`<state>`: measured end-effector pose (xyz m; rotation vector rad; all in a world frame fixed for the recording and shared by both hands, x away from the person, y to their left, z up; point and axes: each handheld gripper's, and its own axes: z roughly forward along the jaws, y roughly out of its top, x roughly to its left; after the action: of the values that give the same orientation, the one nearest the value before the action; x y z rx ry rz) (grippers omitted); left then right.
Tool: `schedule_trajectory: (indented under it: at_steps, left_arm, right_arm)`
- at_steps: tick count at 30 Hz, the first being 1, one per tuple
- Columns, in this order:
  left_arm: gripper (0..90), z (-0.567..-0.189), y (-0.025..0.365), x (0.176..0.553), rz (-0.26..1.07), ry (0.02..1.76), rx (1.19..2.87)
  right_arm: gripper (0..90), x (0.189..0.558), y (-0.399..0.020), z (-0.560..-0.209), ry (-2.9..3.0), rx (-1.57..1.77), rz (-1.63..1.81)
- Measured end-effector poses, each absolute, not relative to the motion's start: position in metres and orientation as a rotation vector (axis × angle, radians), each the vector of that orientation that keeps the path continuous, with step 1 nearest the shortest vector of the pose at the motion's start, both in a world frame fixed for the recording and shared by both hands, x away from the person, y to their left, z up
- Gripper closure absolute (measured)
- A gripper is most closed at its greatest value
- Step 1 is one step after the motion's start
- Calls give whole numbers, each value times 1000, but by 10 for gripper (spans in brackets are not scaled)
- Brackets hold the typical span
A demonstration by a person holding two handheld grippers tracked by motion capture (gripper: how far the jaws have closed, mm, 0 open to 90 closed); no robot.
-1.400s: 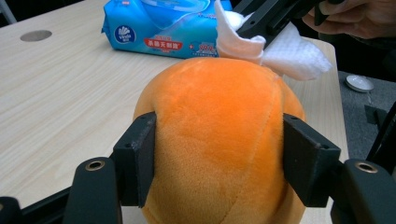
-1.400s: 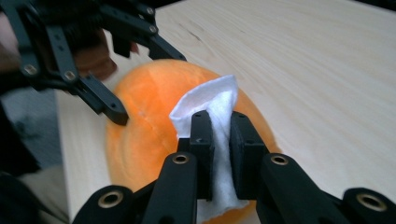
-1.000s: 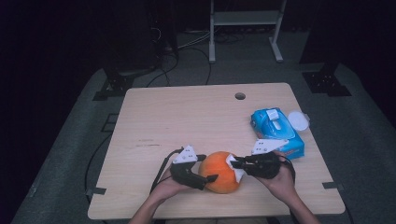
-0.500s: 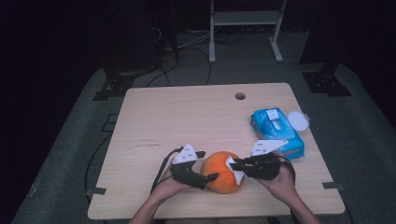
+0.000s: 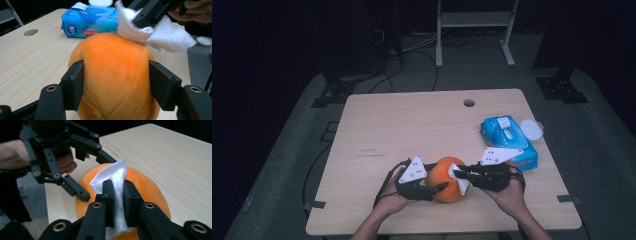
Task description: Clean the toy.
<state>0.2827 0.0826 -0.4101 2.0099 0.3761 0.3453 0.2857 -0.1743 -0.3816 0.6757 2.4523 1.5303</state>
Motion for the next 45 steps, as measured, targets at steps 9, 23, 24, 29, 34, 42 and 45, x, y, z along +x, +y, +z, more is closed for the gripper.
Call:
schedule_trajectory:
  at_steps: [9,23,24,29,34,42,45]
  left_arm:
    - [195,-426,94,301,157,528,1954]
    - [250,-425,80,291,229,480,1971]
    - [272,-424,77,290,240,476,1974]
    - [297,-422,75,287,273,473,1989]
    - [301,-427,85,295,227,552,1966]
    - [298,-423,74,286,285,506,1973]
    - [302,-421,72,282,312,460,1988]
  right_arm:
    - [805,292,-179,-399,2502,731,1453]
    - [805,286,-177,-387,2477,674,1455]
    - [805,284,-175,-385,2468,663,1458]
    - [805,272,-158,-378,2481,565,1445]
    - [805,279,-168,-383,2464,599,1368]
    - [805,278,-166,-383,2473,606,1421]
    - [805,274,-160,-377,2470,565,1407]
